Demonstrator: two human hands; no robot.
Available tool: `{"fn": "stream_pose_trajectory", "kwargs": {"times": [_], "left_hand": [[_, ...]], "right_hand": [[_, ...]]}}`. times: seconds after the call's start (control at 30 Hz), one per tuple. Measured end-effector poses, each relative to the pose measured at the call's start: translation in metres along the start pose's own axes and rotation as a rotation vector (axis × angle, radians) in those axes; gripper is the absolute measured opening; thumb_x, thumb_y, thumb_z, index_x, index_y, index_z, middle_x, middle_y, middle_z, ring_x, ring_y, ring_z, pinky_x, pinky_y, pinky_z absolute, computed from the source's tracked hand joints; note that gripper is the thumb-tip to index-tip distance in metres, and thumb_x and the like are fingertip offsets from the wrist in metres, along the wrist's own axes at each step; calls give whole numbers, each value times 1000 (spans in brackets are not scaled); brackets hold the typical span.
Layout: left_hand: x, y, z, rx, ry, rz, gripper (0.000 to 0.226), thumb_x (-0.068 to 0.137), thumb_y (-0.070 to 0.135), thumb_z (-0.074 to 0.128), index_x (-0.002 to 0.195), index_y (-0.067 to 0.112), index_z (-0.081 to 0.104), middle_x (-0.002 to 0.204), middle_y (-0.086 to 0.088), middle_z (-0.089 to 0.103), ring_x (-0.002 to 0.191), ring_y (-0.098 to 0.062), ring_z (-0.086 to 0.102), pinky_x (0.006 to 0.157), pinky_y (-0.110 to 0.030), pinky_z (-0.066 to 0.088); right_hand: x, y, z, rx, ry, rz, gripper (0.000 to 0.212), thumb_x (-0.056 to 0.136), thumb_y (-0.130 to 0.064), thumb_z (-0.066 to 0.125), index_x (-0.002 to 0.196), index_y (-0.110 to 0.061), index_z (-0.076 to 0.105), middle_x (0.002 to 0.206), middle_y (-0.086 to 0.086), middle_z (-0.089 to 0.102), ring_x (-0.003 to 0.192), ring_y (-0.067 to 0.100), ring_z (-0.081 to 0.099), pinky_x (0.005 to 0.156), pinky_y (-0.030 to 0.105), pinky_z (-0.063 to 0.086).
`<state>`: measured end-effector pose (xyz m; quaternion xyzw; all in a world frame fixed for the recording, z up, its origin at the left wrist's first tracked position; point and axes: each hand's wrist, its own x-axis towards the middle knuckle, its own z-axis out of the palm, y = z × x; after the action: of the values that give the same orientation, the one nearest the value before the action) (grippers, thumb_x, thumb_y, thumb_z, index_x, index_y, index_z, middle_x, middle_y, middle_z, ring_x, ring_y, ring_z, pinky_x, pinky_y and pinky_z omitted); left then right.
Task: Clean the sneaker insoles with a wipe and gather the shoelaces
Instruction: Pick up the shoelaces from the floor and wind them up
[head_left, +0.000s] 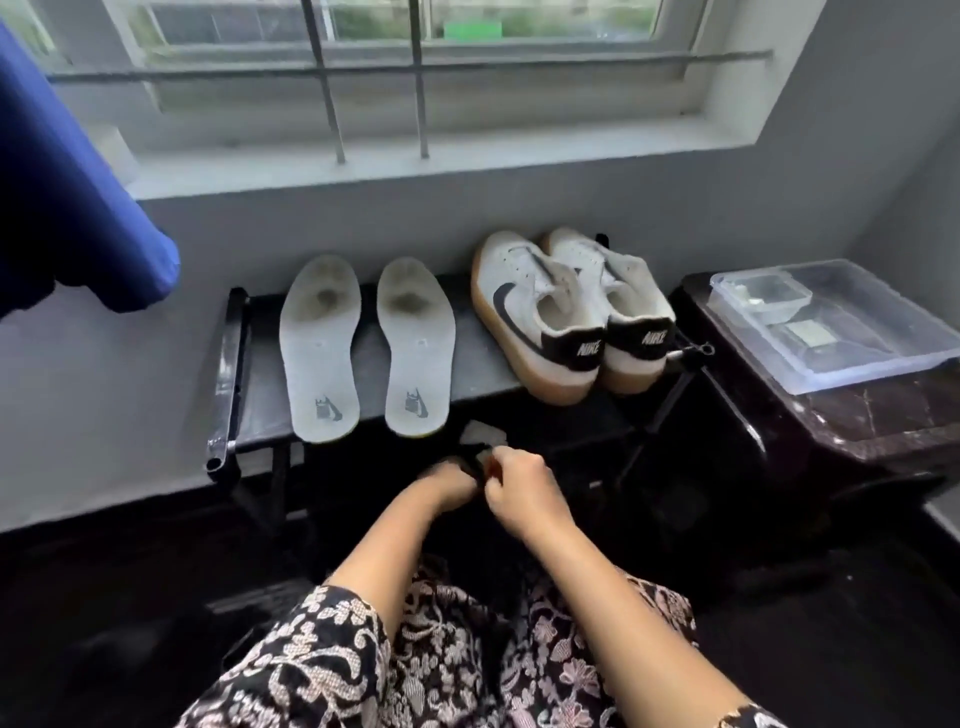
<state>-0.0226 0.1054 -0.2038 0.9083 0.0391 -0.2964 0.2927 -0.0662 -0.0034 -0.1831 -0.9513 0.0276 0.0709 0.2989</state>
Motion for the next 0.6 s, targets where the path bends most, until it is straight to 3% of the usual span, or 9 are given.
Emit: {"fn": "stream_pose_trajectory", "kwargs": {"times": [0.07,0.23,0.4,0.6], "left_hand": [[14,-14,8,39,-40,-9,34,95,18,45,124,6,59,128,-17,59,116,-31,57,89,-33,46],[48,-55,20,54,-140,-124,31,89,15,47,112,7,67,121,-14,64,112,-29,60,96,-34,47],[27,-75,11,79,-168,-213,32,89,22,48,115,13,64,125,-12,61,117,-32,56,96,-36,47],[-23,-97,11,76,-298,-357,37,89,22,46,123,18,60,132,-10,56,119,-28,54,100,-34,45]], "right_hand": [[14,11,13,-65,-118,84,22,78,-9,50,98,-6,59,106,20,64,100,37,60,78,36,49],[53,28,43,-155,-432,201,32,88,-18,48,117,-10,60,119,16,62,108,33,61,85,36,52],[61,29,61,-252,-725,201,28,84,-10,57,110,-10,66,121,16,63,111,29,60,87,30,48],[30,16,66,-291,-907,242,38,91,-9,49,128,-11,55,141,16,45,124,27,50,100,30,43]]}}
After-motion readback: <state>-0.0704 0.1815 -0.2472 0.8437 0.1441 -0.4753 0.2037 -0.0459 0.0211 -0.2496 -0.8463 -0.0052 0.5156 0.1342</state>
